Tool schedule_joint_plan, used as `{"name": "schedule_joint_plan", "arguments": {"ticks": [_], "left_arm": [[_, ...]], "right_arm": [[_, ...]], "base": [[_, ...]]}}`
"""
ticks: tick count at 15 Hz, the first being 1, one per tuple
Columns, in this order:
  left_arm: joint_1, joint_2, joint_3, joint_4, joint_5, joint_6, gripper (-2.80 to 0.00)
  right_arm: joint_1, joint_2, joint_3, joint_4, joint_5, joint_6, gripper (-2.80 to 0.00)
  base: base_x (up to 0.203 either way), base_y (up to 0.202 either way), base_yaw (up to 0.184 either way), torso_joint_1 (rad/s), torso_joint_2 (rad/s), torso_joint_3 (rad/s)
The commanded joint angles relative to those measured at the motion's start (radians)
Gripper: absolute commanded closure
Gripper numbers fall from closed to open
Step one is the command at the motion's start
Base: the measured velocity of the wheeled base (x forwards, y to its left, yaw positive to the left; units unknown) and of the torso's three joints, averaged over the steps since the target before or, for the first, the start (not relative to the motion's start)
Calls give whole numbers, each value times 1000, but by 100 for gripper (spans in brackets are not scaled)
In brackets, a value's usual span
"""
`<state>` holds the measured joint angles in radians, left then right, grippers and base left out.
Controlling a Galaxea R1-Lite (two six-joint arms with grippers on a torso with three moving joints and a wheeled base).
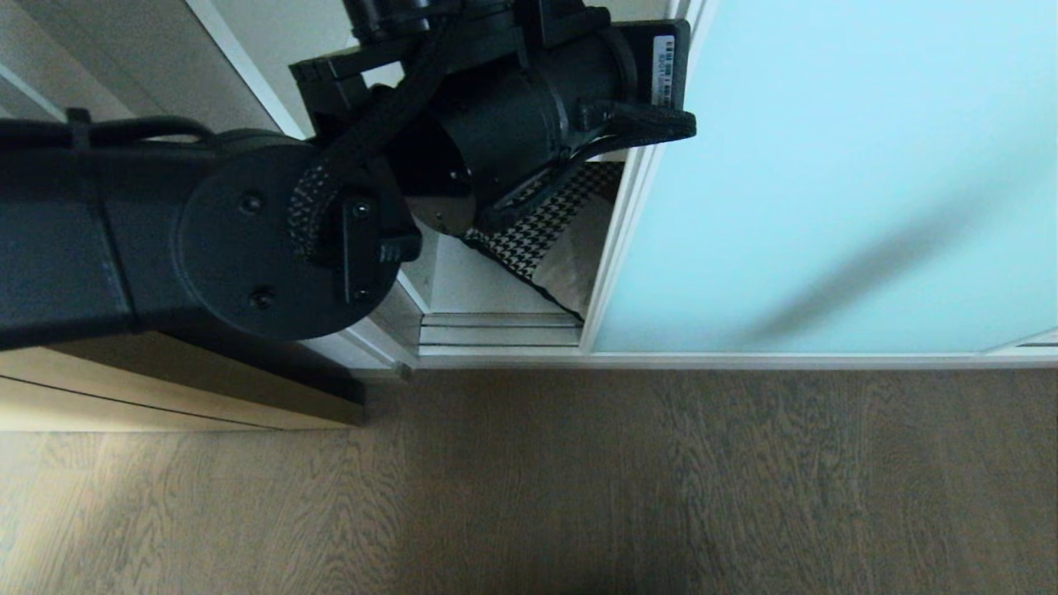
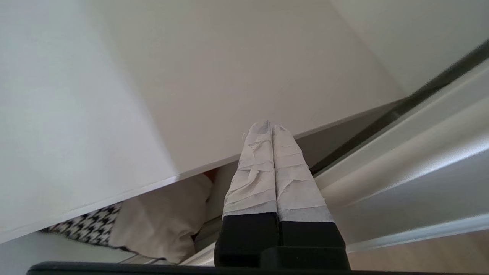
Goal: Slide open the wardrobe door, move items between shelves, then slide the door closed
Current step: Open the door
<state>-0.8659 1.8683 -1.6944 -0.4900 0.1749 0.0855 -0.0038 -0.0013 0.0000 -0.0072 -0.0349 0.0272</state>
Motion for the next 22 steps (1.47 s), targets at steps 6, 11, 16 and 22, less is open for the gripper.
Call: {"name": "schedule_joint_plan", "arguments": {"ticks": [6,11,16,22], "left_arm": [[-70,133,-132,-1,2,9,0],[-120,250,-238,2,-1,30,0],[-153,289,-238,-5,-13,30,0],[-208,345,-238,-67,-18,25,0]], "right_arm": [[1,1,0,0,0,0,0],[1,1,0,0,0,0,0],[1,1,0,0,0,0,0],[-1,1,0,0,0,0,0]], "base": [[0,0,0,0,0,0],[0,0,0,0,0,0],[0,0,0,0,0,0],[0,0,0,0,0,0]]}}
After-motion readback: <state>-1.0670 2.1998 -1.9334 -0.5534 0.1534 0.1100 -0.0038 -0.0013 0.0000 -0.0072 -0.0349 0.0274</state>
